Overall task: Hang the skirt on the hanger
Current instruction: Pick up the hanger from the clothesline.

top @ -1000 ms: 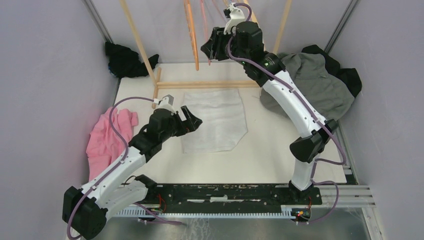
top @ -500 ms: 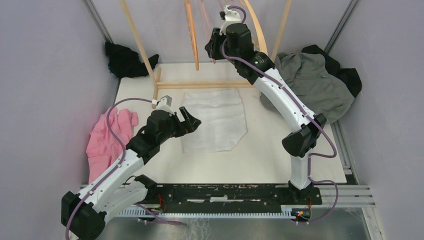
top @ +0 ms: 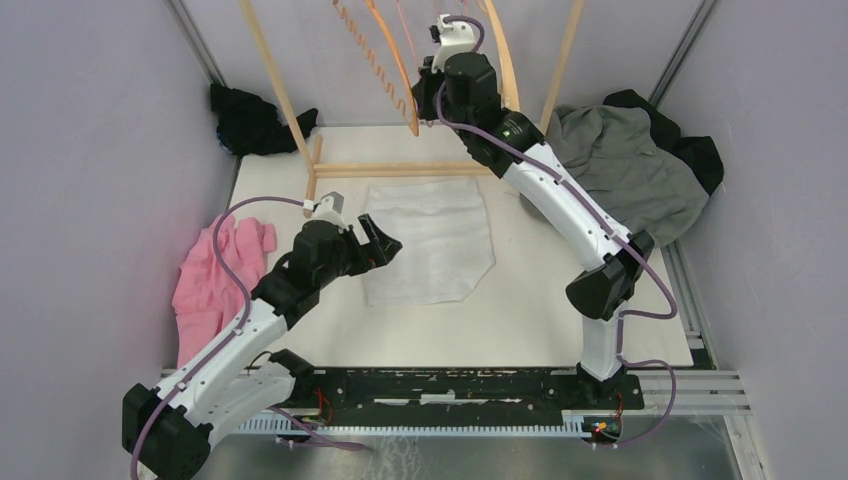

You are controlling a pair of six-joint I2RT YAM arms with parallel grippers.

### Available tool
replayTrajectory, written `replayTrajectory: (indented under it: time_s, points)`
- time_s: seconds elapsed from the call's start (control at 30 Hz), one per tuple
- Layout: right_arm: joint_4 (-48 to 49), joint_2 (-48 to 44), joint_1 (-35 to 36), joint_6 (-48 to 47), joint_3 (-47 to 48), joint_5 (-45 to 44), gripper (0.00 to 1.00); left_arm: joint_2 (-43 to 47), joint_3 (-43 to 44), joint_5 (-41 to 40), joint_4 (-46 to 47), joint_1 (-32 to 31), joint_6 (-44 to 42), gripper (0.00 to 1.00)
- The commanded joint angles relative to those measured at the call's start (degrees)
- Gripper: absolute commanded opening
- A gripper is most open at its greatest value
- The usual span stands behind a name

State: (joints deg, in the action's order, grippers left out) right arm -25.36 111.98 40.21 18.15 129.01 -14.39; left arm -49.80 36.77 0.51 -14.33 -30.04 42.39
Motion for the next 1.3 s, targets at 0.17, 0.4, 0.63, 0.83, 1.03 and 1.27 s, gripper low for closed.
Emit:
replayTrajectory:
  time_s: [0.17,0.4,0.63,0.83,1.03,1.27]
  points:
    - [16.3,-8.7,3.6,-7.8,-8.3,-7.8,0.01,0.4,1.3,-0.4,1.1,-0.2,-1.5,0.99]
    - [17.4,-15.2,4.4,-10.1,-16.3,-13.3,0.01,0.9,1.0,-0.5,0.8,-0.2,-1.2,0.99]
    - [14.4,-25.4,4.4,-9.7,-28.0,-13.6,0.01,0.7,1.0,-0.5,0.6,-0.2,-1.1,0.99]
    - [8.6,-33.7,4.4,-9.4,-36.5,-12.2,0.01,1.6,1.9,-1.1,-1.3,-0.2,-1.3,0.99]
    - [-1.2,-43.9,4.4,-8.9,-46.3,-6.2,0.01,2.2,3.1,-1.7,-3.1,-0.3,-2.1,0.99]
    - [-11.1,-53.1,4.4,-5.7,-56.1,11.7,0.01,1.8,7.0,1.3,-6.1,-0.2,-3.4,0.99]
